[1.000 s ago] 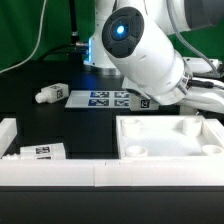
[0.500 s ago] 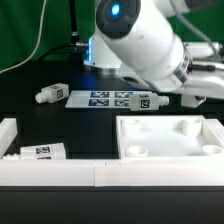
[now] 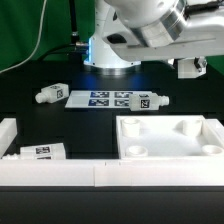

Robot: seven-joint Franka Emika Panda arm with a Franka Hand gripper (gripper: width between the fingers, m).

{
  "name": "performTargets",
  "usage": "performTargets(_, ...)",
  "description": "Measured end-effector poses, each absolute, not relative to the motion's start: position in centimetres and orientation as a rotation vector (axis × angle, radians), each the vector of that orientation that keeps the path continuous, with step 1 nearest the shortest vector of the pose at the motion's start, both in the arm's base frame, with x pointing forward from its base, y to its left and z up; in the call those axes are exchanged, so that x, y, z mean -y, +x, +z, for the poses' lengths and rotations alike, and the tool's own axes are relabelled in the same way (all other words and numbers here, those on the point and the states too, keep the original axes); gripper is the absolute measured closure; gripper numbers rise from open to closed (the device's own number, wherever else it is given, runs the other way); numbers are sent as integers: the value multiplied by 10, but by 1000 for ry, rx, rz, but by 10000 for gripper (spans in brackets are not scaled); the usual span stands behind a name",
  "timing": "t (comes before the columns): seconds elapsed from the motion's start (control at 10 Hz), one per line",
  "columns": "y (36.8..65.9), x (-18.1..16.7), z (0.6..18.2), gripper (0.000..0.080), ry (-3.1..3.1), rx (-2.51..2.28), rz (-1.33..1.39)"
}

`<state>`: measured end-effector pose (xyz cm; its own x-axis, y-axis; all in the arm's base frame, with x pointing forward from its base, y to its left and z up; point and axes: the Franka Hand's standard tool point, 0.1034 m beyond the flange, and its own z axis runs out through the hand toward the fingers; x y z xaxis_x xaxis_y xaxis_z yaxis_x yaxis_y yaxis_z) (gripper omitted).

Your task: Assemble one leg

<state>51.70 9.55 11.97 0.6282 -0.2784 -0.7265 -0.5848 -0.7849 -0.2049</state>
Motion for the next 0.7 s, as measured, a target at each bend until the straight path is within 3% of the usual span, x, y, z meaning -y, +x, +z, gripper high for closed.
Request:
performTargets(0.3, 530, -86, 111, 514, -2548, -643, 759)
performTargets(0.5, 572, -74, 140, 514, -2661, -531, 575)
performTargets(0.7, 591, -87, 153, 514, -2758, -487, 318)
